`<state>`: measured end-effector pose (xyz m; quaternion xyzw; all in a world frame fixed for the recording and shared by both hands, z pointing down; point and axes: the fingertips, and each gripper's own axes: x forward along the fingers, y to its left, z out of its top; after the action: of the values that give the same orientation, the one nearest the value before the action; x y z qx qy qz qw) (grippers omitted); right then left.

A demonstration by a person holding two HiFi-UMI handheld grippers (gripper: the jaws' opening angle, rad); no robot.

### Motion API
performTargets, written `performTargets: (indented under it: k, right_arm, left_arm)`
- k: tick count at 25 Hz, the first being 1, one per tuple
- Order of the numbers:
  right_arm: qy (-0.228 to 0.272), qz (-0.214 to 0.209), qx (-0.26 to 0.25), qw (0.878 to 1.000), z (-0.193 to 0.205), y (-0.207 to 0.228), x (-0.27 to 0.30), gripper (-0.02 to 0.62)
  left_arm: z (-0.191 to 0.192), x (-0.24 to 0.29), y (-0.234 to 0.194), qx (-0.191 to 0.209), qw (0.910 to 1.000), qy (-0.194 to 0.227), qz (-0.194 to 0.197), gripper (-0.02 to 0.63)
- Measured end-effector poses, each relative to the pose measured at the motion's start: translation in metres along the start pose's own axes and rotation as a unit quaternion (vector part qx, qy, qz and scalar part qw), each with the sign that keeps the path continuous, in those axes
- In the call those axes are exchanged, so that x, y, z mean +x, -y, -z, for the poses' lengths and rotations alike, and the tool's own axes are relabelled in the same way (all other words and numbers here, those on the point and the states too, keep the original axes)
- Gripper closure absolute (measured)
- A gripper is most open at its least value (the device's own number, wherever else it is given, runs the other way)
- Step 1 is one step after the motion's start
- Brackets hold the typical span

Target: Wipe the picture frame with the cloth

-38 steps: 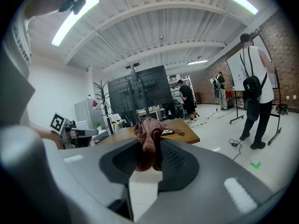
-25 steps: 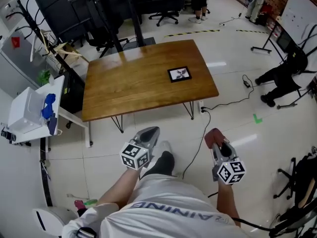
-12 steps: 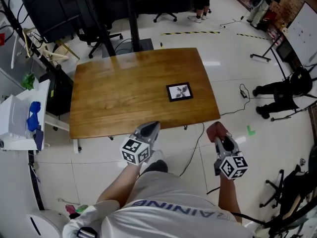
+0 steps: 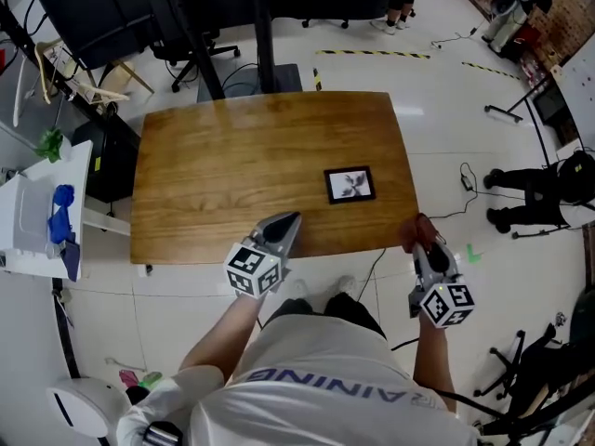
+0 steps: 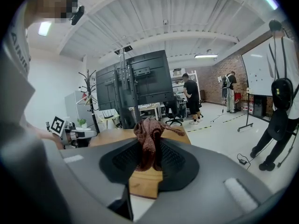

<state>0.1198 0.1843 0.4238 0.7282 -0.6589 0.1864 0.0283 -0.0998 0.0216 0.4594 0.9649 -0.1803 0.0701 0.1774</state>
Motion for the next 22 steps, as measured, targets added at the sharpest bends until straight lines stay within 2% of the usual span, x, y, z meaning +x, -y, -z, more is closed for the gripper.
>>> performTargets:
  k: [5,10,15,19,22]
  right_arm:
    - [-0.004,-0.029,0.004,1.000,-0.010,0.017,0.035,0.486]
    - [-0.001,-0.079,0.001,0.997,-0.025,0.032,0.079,0.486]
    - [-0.018,-0.127,0.002,0.992,-0.038,0.067,0.119,0.486]
    - [-0.048,-0.174,0.003,0.984,-0.041,0.086,0.150,0.486]
    - [-0.061,-0.195,0.001,0.979,-0.036,0.093,0.171,0.486]
  left_arm:
    - [-0.006,0.017,0.000,-0.003,0.9999,0.001,-0.015,0.601]
    - [-0.009,0.036,-0.007,-0.009,0.9986,-0.003,-0.053,0.601]
    - [-0.029,0.078,-0.008,-0.003,0.9964,0.006,-0.085,0.601]
    - [-0.019,0.107,-0.016,-0.010,0.9915,-0.021,-0.128,0.601]
    - [0.007,0.126,-0.021,-0.023,0.9886,-0.053,-0.138,0.601]
